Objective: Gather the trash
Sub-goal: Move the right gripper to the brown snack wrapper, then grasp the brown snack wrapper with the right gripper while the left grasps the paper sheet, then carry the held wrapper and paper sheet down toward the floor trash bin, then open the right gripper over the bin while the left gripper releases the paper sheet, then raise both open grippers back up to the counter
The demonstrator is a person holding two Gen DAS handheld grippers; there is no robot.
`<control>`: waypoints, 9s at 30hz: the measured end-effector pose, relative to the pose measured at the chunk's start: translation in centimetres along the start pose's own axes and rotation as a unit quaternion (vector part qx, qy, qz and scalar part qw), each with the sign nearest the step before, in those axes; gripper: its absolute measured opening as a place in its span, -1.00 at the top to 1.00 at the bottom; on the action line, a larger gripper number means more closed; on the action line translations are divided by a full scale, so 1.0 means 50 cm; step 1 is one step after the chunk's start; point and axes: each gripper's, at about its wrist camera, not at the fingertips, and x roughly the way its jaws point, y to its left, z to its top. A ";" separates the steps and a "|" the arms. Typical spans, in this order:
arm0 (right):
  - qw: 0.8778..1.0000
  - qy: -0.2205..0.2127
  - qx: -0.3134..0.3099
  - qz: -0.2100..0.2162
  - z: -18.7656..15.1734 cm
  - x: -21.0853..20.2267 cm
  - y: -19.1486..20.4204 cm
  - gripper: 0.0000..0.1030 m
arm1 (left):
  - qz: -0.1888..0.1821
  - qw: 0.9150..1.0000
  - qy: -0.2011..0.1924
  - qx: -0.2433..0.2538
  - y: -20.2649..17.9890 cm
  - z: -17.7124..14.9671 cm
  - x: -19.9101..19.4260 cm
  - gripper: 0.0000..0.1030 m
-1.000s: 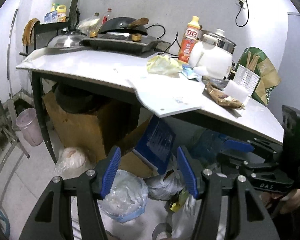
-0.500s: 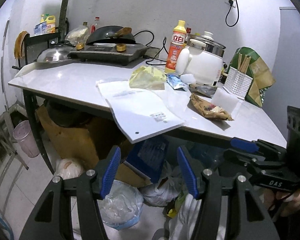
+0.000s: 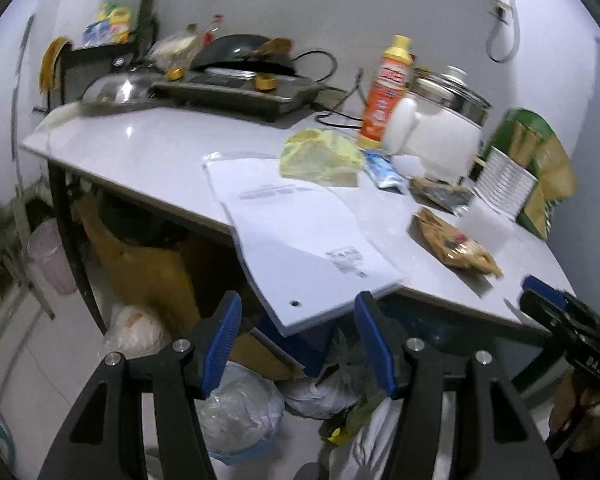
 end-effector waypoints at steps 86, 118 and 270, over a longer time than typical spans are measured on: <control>0.997 0.014 -0.045 -0.058 0.081 0.172 0.078 0.95 | 0.004 0.996 -0.085 0.017 0.097 -0.047 -0.170 1.00; 0.990 0.048 -0.108 0.077 -0.033 0.162 0.251 0.96 | 0.028 0.999 0.031 0.003 0.133 -0.183 -0.018 1.00; 0.985 0.136 -0.076 0.080 -0.111 0.198 0.259 0.32 | 0.034 0.998 0.029 -0.036 0.133 -0.180 -0.020 0.18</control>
